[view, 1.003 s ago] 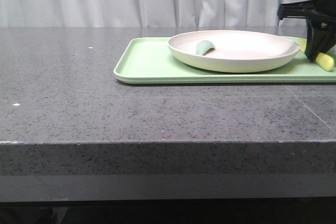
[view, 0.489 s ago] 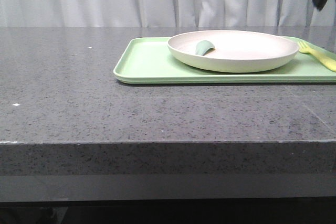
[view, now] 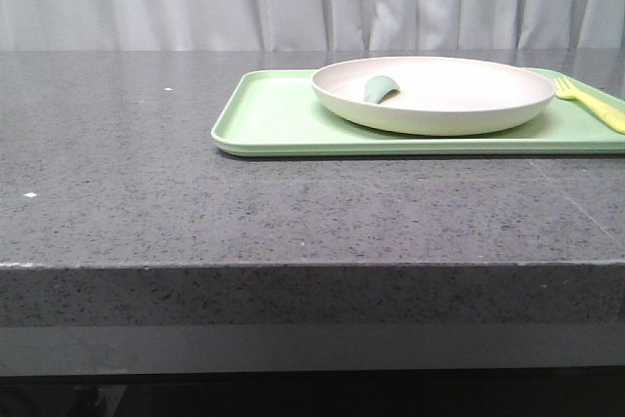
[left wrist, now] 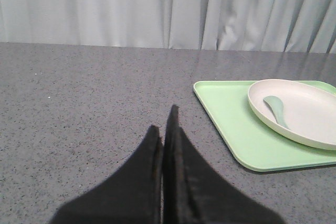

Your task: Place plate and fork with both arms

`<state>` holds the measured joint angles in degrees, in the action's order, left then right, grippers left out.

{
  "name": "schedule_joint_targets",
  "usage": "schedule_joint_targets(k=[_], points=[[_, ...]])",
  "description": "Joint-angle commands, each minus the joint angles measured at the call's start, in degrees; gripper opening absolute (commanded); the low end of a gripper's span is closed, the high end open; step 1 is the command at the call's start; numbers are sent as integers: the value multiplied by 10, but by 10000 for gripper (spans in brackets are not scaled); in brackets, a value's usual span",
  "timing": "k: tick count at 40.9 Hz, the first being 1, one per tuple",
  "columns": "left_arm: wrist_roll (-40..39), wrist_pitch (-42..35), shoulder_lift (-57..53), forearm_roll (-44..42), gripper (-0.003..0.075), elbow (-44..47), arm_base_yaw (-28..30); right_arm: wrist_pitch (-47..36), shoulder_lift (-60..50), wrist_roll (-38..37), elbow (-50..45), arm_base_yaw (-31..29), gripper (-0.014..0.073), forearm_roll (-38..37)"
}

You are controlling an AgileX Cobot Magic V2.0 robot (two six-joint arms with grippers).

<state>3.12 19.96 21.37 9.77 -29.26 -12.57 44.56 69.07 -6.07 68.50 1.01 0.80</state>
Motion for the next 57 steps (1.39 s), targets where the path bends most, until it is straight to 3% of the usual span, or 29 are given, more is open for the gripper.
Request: schedule_joint_targets(k=[1,11,18,33,57], points=[[1,-48,3,3,-18,-16,-5,-96,-90,12,-78,-1,-69,-3],[1,-48,3,3,-18,-16,-5,-214,-287,25,-305,-1,-69,-3],[1,-48,3,3,-18,-16,-5,-229,-405,25,-397,-1,-69,-3],[1,-48,3,3,-18,-16,-5,-256,-590,25,-460,-1,-69,-3],[1,-48,3,3,-18,-16,-5,-254,-596,25,-461,-1,-69,-3]])
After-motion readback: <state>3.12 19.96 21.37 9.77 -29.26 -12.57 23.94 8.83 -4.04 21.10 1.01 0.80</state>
